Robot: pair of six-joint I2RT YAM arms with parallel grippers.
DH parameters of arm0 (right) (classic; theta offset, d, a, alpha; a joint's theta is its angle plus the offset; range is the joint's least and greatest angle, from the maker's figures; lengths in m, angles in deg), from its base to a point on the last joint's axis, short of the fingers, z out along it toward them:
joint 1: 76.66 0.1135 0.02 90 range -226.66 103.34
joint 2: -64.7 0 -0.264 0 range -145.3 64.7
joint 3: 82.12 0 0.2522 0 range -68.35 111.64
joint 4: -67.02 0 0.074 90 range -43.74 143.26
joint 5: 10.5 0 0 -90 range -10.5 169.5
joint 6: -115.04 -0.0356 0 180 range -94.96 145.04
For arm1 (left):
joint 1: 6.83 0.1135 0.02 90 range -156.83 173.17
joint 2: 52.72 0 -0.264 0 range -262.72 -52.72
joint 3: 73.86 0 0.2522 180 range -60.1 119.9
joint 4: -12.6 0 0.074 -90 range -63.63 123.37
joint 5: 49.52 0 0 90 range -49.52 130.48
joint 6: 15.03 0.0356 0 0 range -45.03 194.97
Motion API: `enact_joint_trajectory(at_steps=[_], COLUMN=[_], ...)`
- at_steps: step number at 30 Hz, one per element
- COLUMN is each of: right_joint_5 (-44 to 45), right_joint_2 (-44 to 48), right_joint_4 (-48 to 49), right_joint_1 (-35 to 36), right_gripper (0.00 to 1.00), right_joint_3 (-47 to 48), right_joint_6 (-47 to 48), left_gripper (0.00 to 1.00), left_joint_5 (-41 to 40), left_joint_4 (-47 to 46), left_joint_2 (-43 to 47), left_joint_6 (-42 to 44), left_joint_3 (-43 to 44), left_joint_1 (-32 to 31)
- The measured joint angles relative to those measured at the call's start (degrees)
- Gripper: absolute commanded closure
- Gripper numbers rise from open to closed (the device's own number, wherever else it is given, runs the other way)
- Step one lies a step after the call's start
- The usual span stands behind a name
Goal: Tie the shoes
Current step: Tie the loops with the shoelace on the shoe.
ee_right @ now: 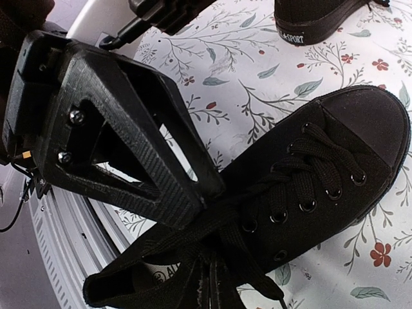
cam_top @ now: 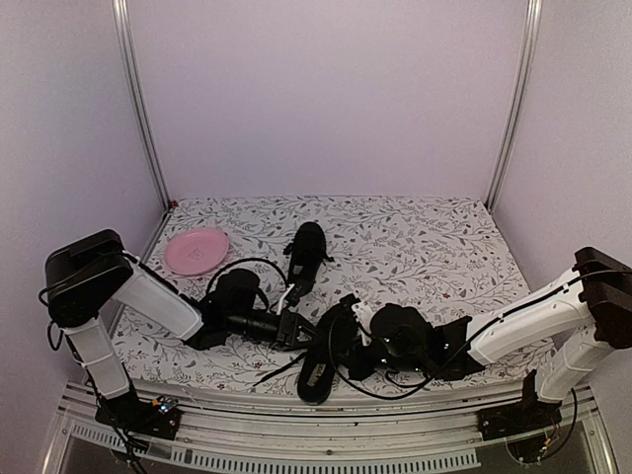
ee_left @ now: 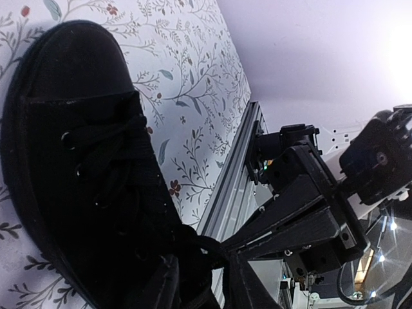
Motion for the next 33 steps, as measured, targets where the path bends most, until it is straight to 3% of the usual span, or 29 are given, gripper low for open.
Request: enact_joint_trajectory(at_steps=[13, 21, 33], right_joint_5=[-0.4, -0.5, -0.2], right_joint_2=[-1.2, -1.8, -1.3], right_joint_4=[1.5, 2.0, 2.6], right_joint_1=[-1.1, -1.3, -1.6], right_gripper=[0.98, 0.98, 0.98], right_joint_3=[0.0, 0.0, -0.9], right_joint_6=[0.0, 0.0, -1.2], left_gripper=[0.80, 1.00, 1.00], left_joint_5=[-0.1, -1.2, -3.2], left_joint_4=[1.7, 3.6, 1.0], left_joint_2=[-1.1, -1.1, 2.3], left_joint_6=[0.6, 1.4, -0.4], left_joint_3=[1.4, 1.6, -3.1], left_joint_1=[-0.4, -0.5, 0.3])
